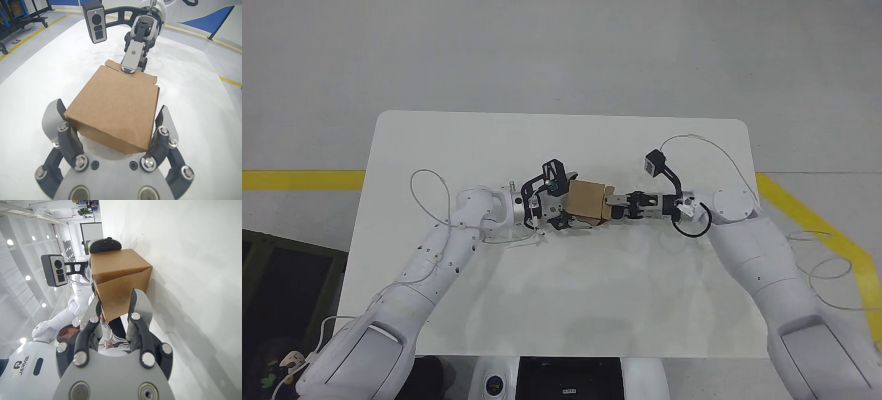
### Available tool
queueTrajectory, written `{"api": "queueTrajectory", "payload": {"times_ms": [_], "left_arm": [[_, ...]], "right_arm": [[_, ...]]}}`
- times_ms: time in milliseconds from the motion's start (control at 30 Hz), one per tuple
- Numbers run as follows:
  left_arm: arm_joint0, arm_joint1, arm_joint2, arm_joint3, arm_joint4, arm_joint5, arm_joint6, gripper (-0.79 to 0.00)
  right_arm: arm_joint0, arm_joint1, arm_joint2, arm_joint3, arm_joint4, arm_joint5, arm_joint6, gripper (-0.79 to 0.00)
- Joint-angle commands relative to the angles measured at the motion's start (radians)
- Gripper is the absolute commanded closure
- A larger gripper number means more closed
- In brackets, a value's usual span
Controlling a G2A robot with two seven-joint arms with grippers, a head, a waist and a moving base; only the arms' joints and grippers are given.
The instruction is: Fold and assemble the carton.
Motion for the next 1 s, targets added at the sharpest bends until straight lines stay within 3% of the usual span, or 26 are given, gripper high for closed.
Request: {"api": "queueTrajectory", "payload": {"times_ms": [0,533,967], "left_arm": [[0.000,0.000,0.000,0.000,0.001,-0.001,0.000,-0.785],[0.000,-0.001,0.001,-0.001,0.003,-0.001,0.003,-0.785],[-0.002,-0.001,0.000,0.003,0.001,0.000,0.001,-0.785]], "right_arm": [[0.000,0.000,-0.001,-0.008,-0.012,0.008,-0.005,-0.259],[0.022,-0.005,-0.011,-0.055,-0.078,0.052,-0.020,-0.246],[-0.017,0.023,0.046,-0.119,-0.107,0.056,-0.022,-0.329]]}}
